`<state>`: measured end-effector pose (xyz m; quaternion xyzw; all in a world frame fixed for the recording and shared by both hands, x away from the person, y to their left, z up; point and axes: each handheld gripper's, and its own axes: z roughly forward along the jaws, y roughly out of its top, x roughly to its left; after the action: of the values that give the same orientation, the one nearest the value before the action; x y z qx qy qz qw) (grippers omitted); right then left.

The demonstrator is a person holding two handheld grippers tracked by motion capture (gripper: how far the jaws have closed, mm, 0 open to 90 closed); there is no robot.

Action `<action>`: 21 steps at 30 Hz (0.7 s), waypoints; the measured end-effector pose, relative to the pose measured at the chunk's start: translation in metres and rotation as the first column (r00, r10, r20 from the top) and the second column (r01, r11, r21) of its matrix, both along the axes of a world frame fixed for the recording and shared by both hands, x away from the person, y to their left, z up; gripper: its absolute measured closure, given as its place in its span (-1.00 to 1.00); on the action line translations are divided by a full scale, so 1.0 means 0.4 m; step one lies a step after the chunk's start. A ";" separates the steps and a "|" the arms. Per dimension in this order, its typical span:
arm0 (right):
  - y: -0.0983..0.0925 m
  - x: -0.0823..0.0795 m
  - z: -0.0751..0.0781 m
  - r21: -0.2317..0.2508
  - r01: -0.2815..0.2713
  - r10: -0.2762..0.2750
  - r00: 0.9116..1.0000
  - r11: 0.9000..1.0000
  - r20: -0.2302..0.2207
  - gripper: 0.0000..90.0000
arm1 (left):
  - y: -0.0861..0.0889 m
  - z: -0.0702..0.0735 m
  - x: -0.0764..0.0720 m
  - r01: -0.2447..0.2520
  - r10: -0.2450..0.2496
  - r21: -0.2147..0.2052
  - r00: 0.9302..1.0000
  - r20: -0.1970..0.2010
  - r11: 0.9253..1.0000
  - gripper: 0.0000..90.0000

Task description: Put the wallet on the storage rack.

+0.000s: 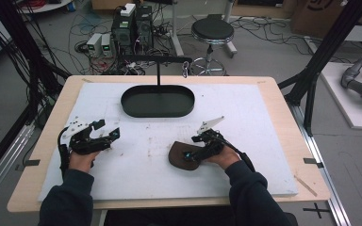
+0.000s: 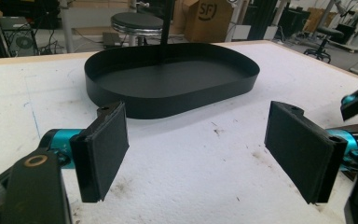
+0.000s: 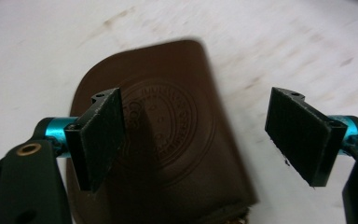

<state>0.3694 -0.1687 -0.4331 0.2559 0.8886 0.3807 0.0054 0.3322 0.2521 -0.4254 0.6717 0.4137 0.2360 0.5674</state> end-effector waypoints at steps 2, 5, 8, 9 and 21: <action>-0.002 0.006 -0.004 0.009 -0.006 0.007 1.000 1.000 -0.031 -0.55 | -0.001 0.000 0.000 0.002 -0.002 0.002 1.000 0.001 1.000 -0.52; -0.008 0.019 -0.017 0.040 -0.005 0.010 0.993 0.999 -0.114 -0.49 | -0.002 0.000 -0.001 0.004 -0.004 0.005 1.000 -0.001 1.000 -0.52; -0.014 0.024 -0.016 0.067 -0.035 0.045 0.985 0.997 -0.164 -0.21 | 0.000 0.000 -0.001 0.005 -0.005 0.008 1.000 -0.001 1.000 -0.52; -0.013 0.023 -0.014 0.064 -0.037 0.047 0.986 0.997 -0.161 -0.17 | 0.000 0.000 -0.001 0.002 -0.002 0.003 1.000 -0.003 1.000 -0.52; -0.069 0.016 0.044 0.043 0.080 -0.082 0.996 0.996 0.036 0.28 | 0.003 0.001 -0.004 -0.002 0.002 0.003 1.000 0.000 1.000 -0.52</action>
<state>0.3760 -0.1962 -0.4154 0.2846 0.8691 0.4033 0.0323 0.3308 0.2534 -0.4250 0.6721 0.4139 0.2371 0.5664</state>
